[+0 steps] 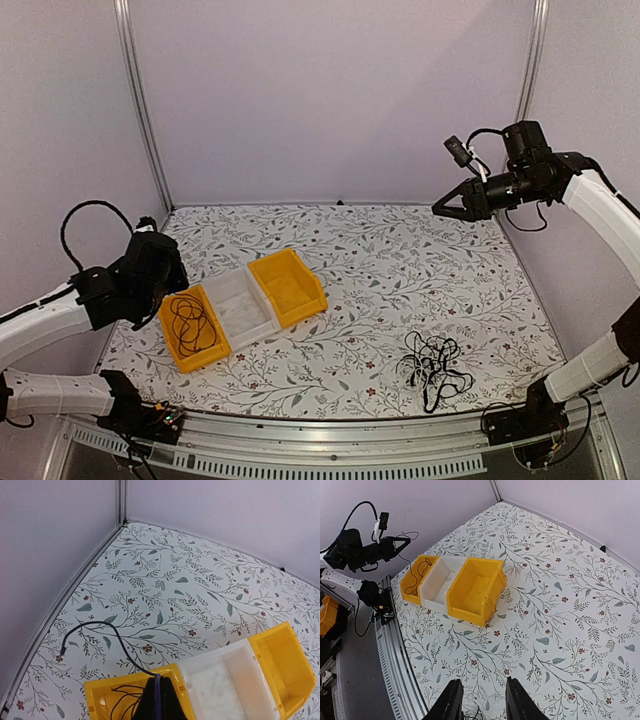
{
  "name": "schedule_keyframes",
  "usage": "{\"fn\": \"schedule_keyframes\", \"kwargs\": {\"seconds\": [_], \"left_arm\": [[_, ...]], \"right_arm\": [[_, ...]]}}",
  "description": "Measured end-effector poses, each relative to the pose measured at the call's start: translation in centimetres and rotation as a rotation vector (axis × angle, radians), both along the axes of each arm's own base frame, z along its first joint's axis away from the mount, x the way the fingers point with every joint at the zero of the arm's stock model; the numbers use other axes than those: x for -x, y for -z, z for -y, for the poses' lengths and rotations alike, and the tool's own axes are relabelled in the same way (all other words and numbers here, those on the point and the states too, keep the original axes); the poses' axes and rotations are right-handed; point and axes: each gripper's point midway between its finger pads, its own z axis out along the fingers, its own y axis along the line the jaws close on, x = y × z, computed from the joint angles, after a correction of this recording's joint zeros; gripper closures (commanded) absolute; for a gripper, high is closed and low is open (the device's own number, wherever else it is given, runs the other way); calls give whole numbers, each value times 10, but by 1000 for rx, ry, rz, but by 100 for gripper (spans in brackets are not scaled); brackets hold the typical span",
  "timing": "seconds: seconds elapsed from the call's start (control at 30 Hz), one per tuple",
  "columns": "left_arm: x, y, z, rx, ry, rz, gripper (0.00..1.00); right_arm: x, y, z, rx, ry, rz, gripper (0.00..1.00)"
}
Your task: Untangle the cables
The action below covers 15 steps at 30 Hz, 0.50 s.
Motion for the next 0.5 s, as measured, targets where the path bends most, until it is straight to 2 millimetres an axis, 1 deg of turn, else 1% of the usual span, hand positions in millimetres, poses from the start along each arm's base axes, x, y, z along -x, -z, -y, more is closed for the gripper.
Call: {"fn": "schedule_keyframes", "kwargs": {"seconds": [0.13,0.27,0.33,0.5], "left_arm": [[5,29,-8,-5,-28,-53,100],[7,55,-5,-2,-40,-123,100],[8,65,-3,7,-39,-155,100],[14,80,6,80,-21,-208,100]], "right_arm": [[0,0,0,1,-1,4,66],[0,0,0,3,-1,6,66],[0,0,1,4,-1,7,66],[2,4,1,10,-4,1,66]]}}
